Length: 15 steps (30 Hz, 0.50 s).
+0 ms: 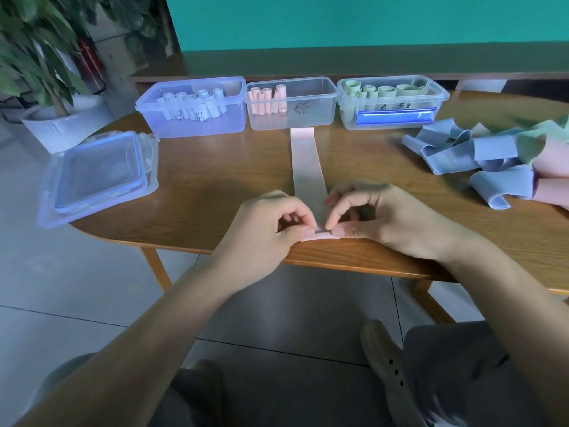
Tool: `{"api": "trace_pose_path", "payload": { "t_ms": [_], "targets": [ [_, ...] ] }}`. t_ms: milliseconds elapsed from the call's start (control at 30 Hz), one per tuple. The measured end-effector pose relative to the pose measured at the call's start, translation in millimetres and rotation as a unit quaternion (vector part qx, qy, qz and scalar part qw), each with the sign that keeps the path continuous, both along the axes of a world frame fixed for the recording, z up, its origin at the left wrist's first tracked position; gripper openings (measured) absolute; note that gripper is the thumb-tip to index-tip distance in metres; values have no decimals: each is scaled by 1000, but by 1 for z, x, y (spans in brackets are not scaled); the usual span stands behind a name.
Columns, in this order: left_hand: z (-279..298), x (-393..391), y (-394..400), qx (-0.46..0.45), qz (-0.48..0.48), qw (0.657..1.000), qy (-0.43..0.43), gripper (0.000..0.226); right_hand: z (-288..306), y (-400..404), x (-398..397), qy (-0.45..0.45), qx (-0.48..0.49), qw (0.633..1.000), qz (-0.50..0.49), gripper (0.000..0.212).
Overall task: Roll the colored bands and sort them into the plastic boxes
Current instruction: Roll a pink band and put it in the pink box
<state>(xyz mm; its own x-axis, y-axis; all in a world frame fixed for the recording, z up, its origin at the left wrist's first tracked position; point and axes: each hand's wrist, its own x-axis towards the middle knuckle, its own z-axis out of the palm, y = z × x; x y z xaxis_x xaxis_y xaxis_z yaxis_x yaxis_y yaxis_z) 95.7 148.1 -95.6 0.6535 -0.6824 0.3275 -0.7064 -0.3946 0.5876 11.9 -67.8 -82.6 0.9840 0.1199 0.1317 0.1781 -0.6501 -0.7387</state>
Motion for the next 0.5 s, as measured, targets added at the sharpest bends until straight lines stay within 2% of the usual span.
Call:
{"api": "trace_pose_path", "payload": {
  "t_ms": [167, 500],
  "targets": [
    [-4, -1, -1, -3, -22, 999, -24, 11, -5, 0, -10, -6, -29, 999, 13, 13],
    [-8, 0, 5, 15, -51, 995, -79, 17, -6, 7, -7, -38, -70, 997, -22, 10]
  ]
}}
